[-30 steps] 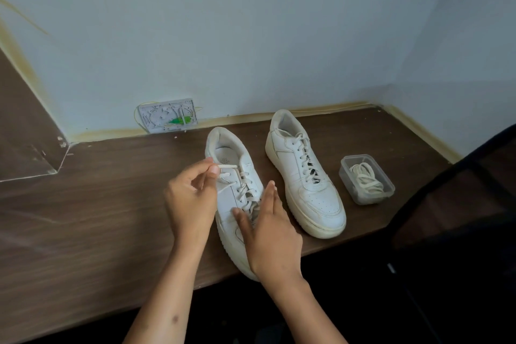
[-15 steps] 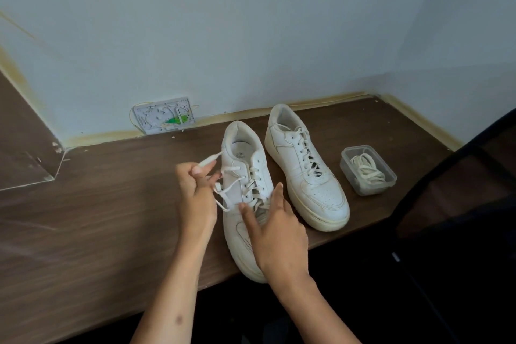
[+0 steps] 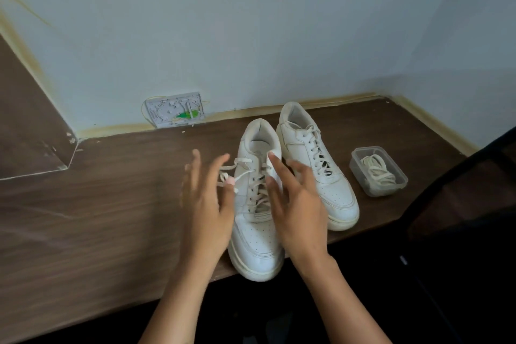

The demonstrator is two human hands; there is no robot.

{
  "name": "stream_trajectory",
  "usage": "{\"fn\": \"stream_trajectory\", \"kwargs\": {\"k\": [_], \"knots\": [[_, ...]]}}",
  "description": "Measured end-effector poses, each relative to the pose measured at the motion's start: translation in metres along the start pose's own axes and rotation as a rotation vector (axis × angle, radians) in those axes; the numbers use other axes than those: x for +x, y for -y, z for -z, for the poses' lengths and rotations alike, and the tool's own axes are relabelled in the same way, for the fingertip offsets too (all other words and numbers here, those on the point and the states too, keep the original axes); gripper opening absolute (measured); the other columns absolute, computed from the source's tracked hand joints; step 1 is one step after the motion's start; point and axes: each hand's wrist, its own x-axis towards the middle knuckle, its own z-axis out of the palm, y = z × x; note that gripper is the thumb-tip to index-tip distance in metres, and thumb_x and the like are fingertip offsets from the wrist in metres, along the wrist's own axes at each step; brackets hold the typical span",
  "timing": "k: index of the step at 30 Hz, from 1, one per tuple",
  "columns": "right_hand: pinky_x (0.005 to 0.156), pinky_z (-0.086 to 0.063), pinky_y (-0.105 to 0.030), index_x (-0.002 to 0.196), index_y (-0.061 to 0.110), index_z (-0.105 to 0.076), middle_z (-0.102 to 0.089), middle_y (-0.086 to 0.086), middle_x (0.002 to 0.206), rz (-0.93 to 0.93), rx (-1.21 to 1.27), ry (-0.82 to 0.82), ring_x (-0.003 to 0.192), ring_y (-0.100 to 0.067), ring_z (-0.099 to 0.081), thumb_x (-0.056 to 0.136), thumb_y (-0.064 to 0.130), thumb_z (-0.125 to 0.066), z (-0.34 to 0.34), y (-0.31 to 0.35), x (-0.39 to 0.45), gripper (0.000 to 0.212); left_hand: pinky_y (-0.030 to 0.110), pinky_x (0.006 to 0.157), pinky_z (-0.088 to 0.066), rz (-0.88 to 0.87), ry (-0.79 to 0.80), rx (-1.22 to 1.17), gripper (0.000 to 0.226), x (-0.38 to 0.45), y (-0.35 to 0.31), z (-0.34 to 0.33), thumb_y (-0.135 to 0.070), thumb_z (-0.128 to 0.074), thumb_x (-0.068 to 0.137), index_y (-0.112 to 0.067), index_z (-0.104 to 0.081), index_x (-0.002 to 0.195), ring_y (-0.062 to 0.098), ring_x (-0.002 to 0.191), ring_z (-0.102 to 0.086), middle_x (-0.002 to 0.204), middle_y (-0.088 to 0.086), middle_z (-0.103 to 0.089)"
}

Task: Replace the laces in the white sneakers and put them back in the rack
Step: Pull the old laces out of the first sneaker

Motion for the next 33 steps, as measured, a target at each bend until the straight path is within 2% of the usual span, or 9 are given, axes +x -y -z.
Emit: {"fn": "stream_trajectory", "kwargs": {"k": [4, 8, 14, 19, 22, 24, 26, 30, 33], "knots": [[0.07, -0.056, -0.039, 0.137, 0.047, -0.049, -0.038, -0.001, 0.144, 0.093, -0.134, 0.015, 0.11, -0.02, -0.058, 0.101, 0.043, -0.043, -0.007, -0.003, 0.018, 0.036, 0.04, 0.119, 0.008, 0.029, 0.242, 0.246, 0.082, -0.024, -0.01, -0.006, -0.071, -0.004, 0.085, -0.03, -0.009, 0.156, 0.022, 0.149, 0.017, 0.16, 0.0, 0.02], [0.085, -0.051, -0.045, 0.133, 0.039, -0.054, -0.04, -0.002, 0.144, 0.099, -0.276, 0.044, 0.116, -0.028, -0.052, 0.102, 0.042, -0.042, -0.006, 0.002, 0.029, 0.033, 0.043, 0.118, 0.012, 0.079, 0.341, 0.348, 0.107, -0.03, -0.009, -0.016, -0.085, 0.023, 0.063, -0.028, 0.015, 0.154, 0.026, 0.146, 0.027, 0.147, -0.001, 0.038], [0.101, -0.036, -0.046, 0.123, 0.026, -0.053, -0.034, -0.002, 0.148, 0.065, -0.348, 0.116, 0.127, -0.032, -0.04, 0.103, 0.033, -0.043, -0.011, 0.011, 0.039, 0.024, 0.045, 0.115, 0.011, 0.047, 0.255, 0.335, 0.076, -0.034, -0.013, -0.021, -0.072, 0.003, 0.082, -0.039, 0.036, 0.142, 0.033, 0.147, 0.021, 0.154, 0.005, 0.033], [0.101, -0.039, -0.037, 0.086, 0.023, -0.066, -0.04, 0.006, 0.126, 0.139, 0.16, 0.023, 0.121, -0.024, -0.04, 0.092, 0.027, -0.065, -0.014, -0.003, 0.048, 0.007, 0.05, 0.119, -0.001, 0.141, 0.219, 0.249, 0.08, -0.038, -0.014, -0.023, -0.07, -0.001, 0.081, -0.034, 0.04, 0.14, 0.033, 0.15, 0.012, 0.16, 0.006, 0.025], [0.102, -0.043, -0.033, 0.085, 0.033, -0.064, -0.036, 0.011, 0.125, 0.055, 0.501, 0.021, 0.126, -0.022, -0.043, 0.094, 0.036, -0.061, -0.009, -0.013, 0.051, 0.01, 0.05, 0.119, -0.002, 0.16, 0.214, 0.201, 0.082, -0.038, -0.017, -0.022, -0.071, -0.003, 0.08, -0.032, 0.044, 0.135, 0.032, 0.15, 0.011, 0.161, 0.005, 0.023], [0.105, -0.035, -0.017, 0.092, 0.023, -0.066, -0.037, 0.003, 0.128, -0.031, 0.571, 0.081, 0.126, 0.002, -0.038, 0.099, 0.032, -0.055, -0.004, -0.017, 0.051, 0.016, 0.048, 0.12, 0.0, 0.168, 0.209, 0.158, 0.088, -0.037, -0.017, -0.021, -0.074, -0.014, 0.086, -0.029, 0.044, 0.134, 0.03, 0.15, 0.012, 0.161, 0.005, 0.023], [0.097, -0.027, -0.002, 0.1, 0.009, -0.064, -0.041, -0.005, 0.128, -0.08, 0.556, 0.118, 0.113, 0.019, -0.034, 0.1, 0.026, -0.051, -0.001, -0.018, 0.051, 0.021, 0.043, 0.12, 0.004, 0.213, 0.199, 0.075, 0.103, -0.034, -0.016, -0.021, -0.069, -0.038, 0.087, -0.023, 0.037, 0.14, 0.027, 0.15, 0.013, 0.161, 0.005, 0.022], [0.094, -0.035, -0.013, 0.105, 0.023, -0.064, -0.041, 0.007, 0.124, 0.015, 0.383, -0.045, 0.12, -0.007, -0.037, 0.097, 0.031, -0.059, 0.002, -0.019, 0.047, 0.012, 0.033, 0.117, 0.01, 0.379, 0.149, -0.153, 0.119, -0.028, -0.01, -0.021, -0.055, -0.064, 0.08, -0.014, 0.024, 0.149, 0.022, 0.15, 0.013, 0.162, 0.005, 0.016], [0.092, -0.032, -0.014, 0.107, 0.028, -0.07, -0.045, 0.006, 0.126, 0.147, 0.192, -0.061, 0.111, -0.013, -0.04, 0.094, 0.041, -0.06, 0.001, -0.014, 0.043, 0.02, 0.032, 0.117, 0.01, 0.379, 0.189, -0.212, 0.11, -0.028, -0.009, -0.025, -0.045, -0.063, 0.088, -0.012, 0.021, 0.15, 0.02, 0.15, 0.013, 0.163, 0.004, 0.015]]}}
